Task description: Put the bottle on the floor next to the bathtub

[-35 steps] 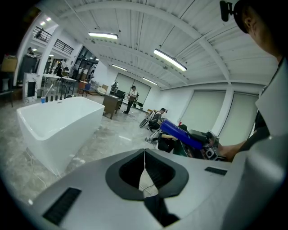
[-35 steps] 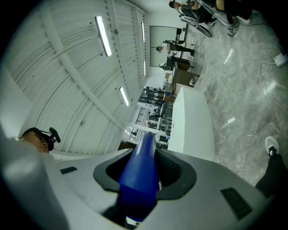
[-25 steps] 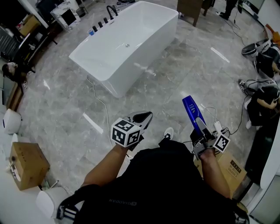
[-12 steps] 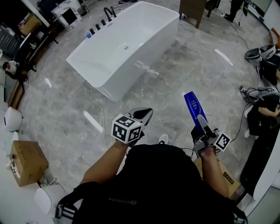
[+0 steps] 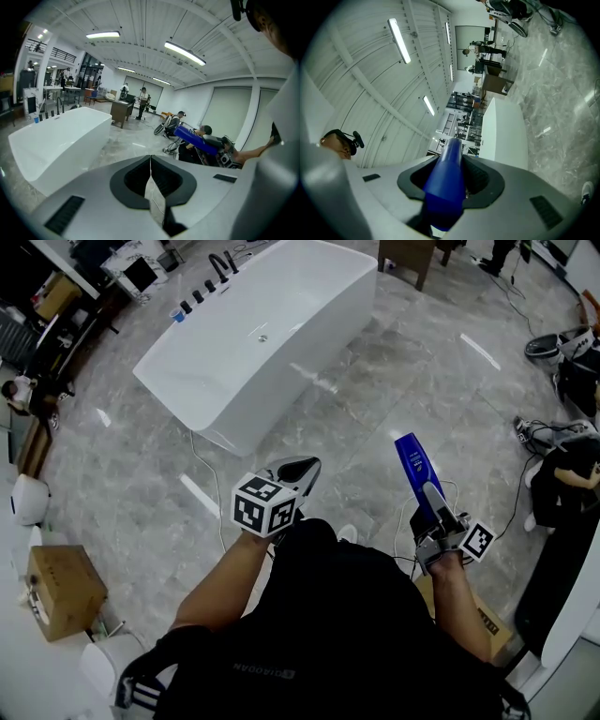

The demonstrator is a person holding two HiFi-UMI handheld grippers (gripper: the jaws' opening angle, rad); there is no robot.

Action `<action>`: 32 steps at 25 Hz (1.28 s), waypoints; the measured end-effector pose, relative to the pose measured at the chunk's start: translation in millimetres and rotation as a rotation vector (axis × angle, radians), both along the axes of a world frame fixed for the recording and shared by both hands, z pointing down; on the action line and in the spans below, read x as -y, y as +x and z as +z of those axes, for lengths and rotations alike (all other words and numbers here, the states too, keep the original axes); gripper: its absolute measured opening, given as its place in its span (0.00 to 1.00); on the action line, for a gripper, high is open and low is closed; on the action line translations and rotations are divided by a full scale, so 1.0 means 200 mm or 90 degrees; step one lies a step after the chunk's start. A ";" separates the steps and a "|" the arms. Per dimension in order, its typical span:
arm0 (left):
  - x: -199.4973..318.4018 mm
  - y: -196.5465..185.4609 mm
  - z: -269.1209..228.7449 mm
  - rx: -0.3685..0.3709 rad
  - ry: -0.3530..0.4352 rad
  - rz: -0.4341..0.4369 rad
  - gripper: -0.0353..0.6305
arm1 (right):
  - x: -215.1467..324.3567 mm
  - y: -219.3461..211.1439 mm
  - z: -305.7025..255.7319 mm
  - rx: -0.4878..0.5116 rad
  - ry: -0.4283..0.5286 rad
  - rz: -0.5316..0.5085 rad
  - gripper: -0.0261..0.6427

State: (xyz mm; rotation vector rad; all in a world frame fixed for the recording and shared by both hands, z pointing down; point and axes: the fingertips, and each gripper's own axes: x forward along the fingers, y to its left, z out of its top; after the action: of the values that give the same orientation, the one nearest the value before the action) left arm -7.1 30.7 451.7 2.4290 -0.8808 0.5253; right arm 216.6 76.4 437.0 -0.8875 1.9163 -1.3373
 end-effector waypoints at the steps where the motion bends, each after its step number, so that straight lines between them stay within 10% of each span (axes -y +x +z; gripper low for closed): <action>1: 0.00 0.01 0.02 0.003 -0.006 0.005 0.08 | 0.01 0.00 0.00 -0.001 0.000 0.001 0.29; 13: 0.10 0.15 0.22 0.006 -0.058 0.060 0.08 | 0.15 0.03 0.12 0.002 -0.035 0.013 0.29; 32: 1.12 0.22 0.09 -0.037 -0.024 0.041 0.08 | 1.11 0.03 0.01 -0.037 -0.048 -0.009 0.29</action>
State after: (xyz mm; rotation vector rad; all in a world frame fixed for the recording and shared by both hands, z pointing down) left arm 36.6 -192.7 469.9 2.4330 -0.7644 0.4869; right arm 223.3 -144.9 438.3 -0.9608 1.9298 -1.4145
